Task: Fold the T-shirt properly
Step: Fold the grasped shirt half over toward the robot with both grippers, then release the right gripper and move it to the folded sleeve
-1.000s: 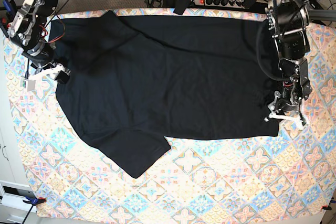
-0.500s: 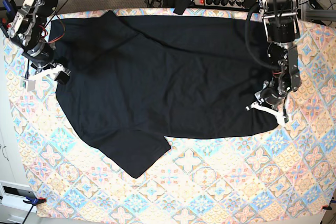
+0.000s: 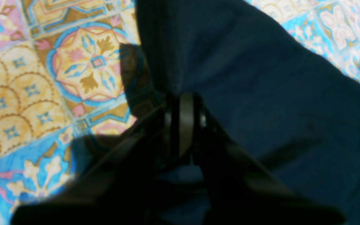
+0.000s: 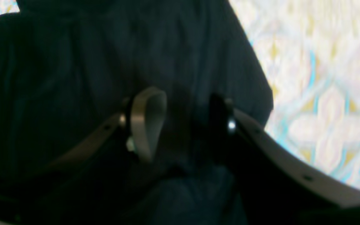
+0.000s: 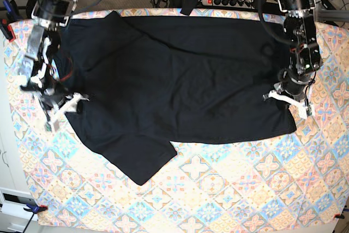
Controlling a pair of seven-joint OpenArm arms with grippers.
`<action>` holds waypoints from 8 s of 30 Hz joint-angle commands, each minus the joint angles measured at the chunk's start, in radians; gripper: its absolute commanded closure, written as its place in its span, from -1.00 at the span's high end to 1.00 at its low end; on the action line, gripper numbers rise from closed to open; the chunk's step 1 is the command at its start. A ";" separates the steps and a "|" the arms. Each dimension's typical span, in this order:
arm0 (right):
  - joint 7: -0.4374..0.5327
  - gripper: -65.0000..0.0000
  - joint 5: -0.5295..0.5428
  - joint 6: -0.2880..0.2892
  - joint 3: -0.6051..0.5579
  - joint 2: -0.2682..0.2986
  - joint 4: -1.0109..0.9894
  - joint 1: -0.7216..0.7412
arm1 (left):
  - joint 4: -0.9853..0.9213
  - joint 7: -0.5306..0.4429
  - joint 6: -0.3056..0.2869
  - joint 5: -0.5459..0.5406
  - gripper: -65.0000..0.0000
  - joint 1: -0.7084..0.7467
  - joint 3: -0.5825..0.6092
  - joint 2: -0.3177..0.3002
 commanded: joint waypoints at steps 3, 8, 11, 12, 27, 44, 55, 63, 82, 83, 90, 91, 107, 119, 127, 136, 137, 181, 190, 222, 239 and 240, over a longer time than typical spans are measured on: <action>0.054 -0.17 -0.033 0.033 -0.049 0.046 -0.075 0.088 | 0.107 -0.020 -0.007 -0.006 -1.00 0.042 -0.003 -0.010; 0.161 -0.17 -0.035 0.036 -0.148 0.100 -0.276 0.200 | 0.202 -0.020 -0.007 -0.006 -1.00 0.116 -0.003 -0.010; 0.233 -0.17 -0.036 0.036 -0.226 0.129 -0.400 0.263 | 0.239 -0.022 -0.007 -0.006 -1.00 0.153 -0.003 -0.010; 0.255 -0.17 -0.036 0.036 -0.247 0.133 -0.431 0.280 | 0.248 -0.022 -0.007 -0.006 -1.00 0.163 -0.003 -0.010; 0.584 -0.17 -0.038 0.036 -0.453 0.146 -0.914 0.518 | 0.342 -0.023 -0.007 -0.006 -1.00 0.271 -0.003 0.013; 0.910 -0.17 -0.329 0.035 -0.456 0.156 -1.138 0.533 | 0.360 -0.023 -0.007 -0.006 -1.00 0.308 -0.003 0.048; 0.888 -0.23 -0.329 0.121 -0.464 0.156 -1.140 0.501 | 0.401 -0.019 -0.007 -0.006 -1.00 0.308 -0.003 0.048; 0.874 -1.00 -0.328 0.236 -0.456 0.156 -1.137 0.490 | 0.401 -0.020 -0.007 -0.006 -1.00 0.308 -0.003 0.048; 0.683 -0.98 -0.328 0.237 -0.119 0.159 -0.460 0.129 | 0.404 -0.025 -0.007 -0.006 -1.00 0.325 -0.005 0.044; 0.677 -0.98 -0.326 0.237 -0.109 0.159 -0.434 0.117 | 0.404 -0.025 -0.008 -0.006 -1.00 0.329 -0.005 0.044; 0.673 -0.98 -0.326 0.237 -0.054 0.159 -0.308 0.033 | 0.406 -0.026 -0.008 -0.006 -1.00 0.360 -0.071 0.045; 0.673 -0.98 -0.326 0.237 -0.045 0.159 -0.294 0.020 | 0.406 -0.026 -0.008 -0.006 -1.00 0.363 -0.086 0.045; 0.640 -0.98 -0.073 0.237 -0.003 0.159 -0.173 -0.121 | 0.424 -0.025 -0.010 -0.008 -1.00 0.417 -0.141 0.047; 0.638 -0.98 -0.076 0.237 0.055 0.164 -0.175 -0.141 | 0.381 -0.025 -0.010 -0.005 -1.00 0.492 -0.143 0.030; 0.638 -0.98 -0.076 0.237 0.055 0.183 -0.175 -0.159 | 0.214 -0.025 -0.010 -0.005 -1.00 0.463 -0.137 -0.008; 0.637 -0.98 -0.076 0.237 0.049 0.204 -0.175 -0.202 | 0.087 -0.025 -0.010 -0.003 -1.00 0.400 -0.135 -0.008; 0.637 -0.98 -0.076 0.237 0.049 0.204 -0.176 -0.205 | 0.084 -0.025 -0.010 -0.003 -1.00 0.398 -0.135 -0.008; 0.436 -0.21 -0.079 0.237 -0.362 0.176 -0.435 0.269 | 0.203 -0.016 -0.010 -0.111 -0.33 0.420 -0.086 0.013; 0.505 -0.20 -0.079 0.237 -0.375 0.098 -0.616 0.329 | 0.222 0.075 -0.010 -0.223 -0.07 0.418 -0.094 0.012; 0.683 -0.20 -0.217 0.234 -0.428 0.057 -0.822 0.375 | 0.268 0.167 -0.010 -0.238 -0.02 0.440 -0.166 -0.018; 0.776 -0.20 -0.217 0.145 -0.425 0.063 -0.916 0.375 | 0.458 0.170 -0.010 -0.238 -0.02 0.455 -0.235 0.047; 0.776 -0.20 -0.217 0.144 -0.425 0.063 -0.914 0.375 | 0.458 0.170 -0.010 -0.238 -0.02 0.455 -0.235 0.047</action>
